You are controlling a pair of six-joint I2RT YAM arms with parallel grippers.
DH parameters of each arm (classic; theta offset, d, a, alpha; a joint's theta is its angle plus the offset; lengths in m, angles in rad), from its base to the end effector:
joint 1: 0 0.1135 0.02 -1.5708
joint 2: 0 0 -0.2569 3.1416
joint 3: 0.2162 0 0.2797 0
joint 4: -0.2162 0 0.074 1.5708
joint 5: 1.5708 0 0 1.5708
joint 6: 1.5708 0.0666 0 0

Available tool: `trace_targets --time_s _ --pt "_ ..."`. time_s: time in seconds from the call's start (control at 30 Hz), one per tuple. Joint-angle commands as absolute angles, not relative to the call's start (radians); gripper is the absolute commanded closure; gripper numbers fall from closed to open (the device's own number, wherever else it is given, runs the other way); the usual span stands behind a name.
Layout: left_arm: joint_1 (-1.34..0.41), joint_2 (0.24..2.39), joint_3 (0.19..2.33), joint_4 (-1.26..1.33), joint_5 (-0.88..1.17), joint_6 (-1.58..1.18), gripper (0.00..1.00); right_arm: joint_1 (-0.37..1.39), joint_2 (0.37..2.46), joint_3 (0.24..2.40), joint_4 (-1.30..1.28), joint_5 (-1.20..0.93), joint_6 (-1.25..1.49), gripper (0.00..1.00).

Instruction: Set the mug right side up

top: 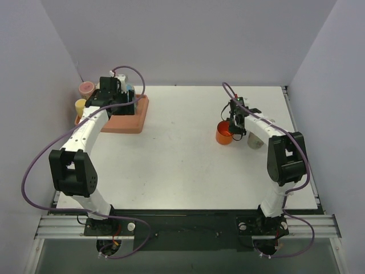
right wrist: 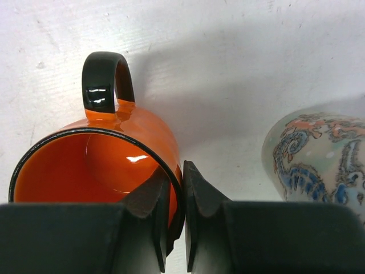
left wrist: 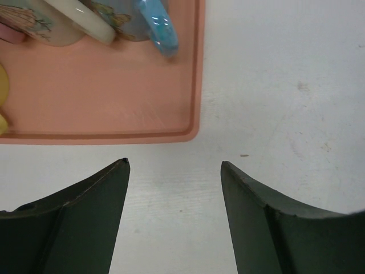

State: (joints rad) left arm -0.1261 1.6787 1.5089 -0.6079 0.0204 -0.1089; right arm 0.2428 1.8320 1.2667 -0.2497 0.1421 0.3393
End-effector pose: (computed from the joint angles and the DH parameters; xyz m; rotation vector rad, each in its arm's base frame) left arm 0.4237 -0.0551 0.2832 0.0303 2.3524 -0.1393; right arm 0.4344 0.0979 0.1642 0.1817 2.3709 0.1087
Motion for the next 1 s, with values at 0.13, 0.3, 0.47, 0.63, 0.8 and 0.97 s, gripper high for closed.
trace_targets --time_s 0.13,0.3,0.47,0.63,0.8,0.97 --pt "-0.054 1.738 1.545 -0.492 -0.083 -0.038 0.25 0.25 1.809 1.324 -0.281 0.187 0.359 0.66" --pt "-0.077 1.807 1.575 -0.427 -0.068 -0.084 0.27 0.3 1.726 1.353 -0.324 0.267 0.312 0.21" --pt "-0.132 1.902 1.667 -0.347 -0.216 -0.135 0.27 0.353 1.661 1.405 -0.393 0.339 0.282 0.19" --pt "-0.133 2.069 1.859 -0.437 -0.296 -0.235 0.26 0.397 1.589 1.371 -0.393 0.391 0.253 0.18" --pt "-0.138 2.221 2.045 -0.561 -0.262 -0.267 0.33 0.408 1.548 1.321 -0.379 0.394 0.245 0.18" --pt "-0.137 2.304 2.151 -0.638 -0.278 -0.293 0.4 0.41 1.526 1.287 -0.364 0.396 0.236 0.18"
